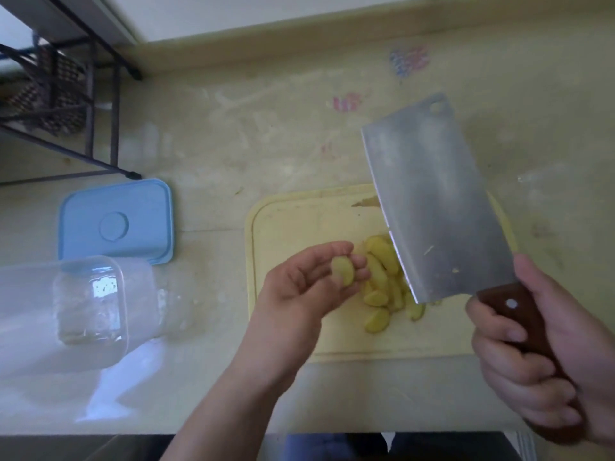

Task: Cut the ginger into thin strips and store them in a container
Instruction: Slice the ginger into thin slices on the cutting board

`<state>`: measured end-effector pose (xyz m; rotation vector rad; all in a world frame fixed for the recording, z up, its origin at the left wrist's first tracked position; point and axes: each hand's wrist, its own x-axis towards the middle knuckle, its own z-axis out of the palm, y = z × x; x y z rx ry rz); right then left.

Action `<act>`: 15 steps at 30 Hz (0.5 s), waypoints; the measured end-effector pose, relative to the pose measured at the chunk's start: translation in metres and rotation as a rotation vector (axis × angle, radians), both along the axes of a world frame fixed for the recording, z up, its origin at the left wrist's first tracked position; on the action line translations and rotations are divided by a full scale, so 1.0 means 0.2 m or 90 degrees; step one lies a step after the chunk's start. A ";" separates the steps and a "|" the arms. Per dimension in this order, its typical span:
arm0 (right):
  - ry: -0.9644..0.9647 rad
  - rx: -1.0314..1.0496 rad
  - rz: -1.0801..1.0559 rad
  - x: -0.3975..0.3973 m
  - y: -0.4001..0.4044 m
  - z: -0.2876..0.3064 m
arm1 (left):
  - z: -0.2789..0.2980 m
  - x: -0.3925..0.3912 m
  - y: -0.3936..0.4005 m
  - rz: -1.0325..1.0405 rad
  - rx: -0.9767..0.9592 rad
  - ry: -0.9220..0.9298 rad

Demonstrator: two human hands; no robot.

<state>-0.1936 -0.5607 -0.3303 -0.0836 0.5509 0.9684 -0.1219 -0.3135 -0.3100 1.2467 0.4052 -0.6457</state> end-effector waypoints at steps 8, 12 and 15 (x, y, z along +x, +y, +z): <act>0.021 0.018 -0.041 -0.06 -0.05 -0.02 | -0.11 -0.02 -0.06 -0.223 0.449 -0.522; -0.015 -0.029 -0.066 -0.04 -0.07 -0.04 | -0.17 -0.03 -0.04 -0.216 0.649 -0.712; -0.092 -0.280 0.036 -0.05 -0.05 0.05 | -0.14 -0.10 -0.02 -0.193 0.651 -0.773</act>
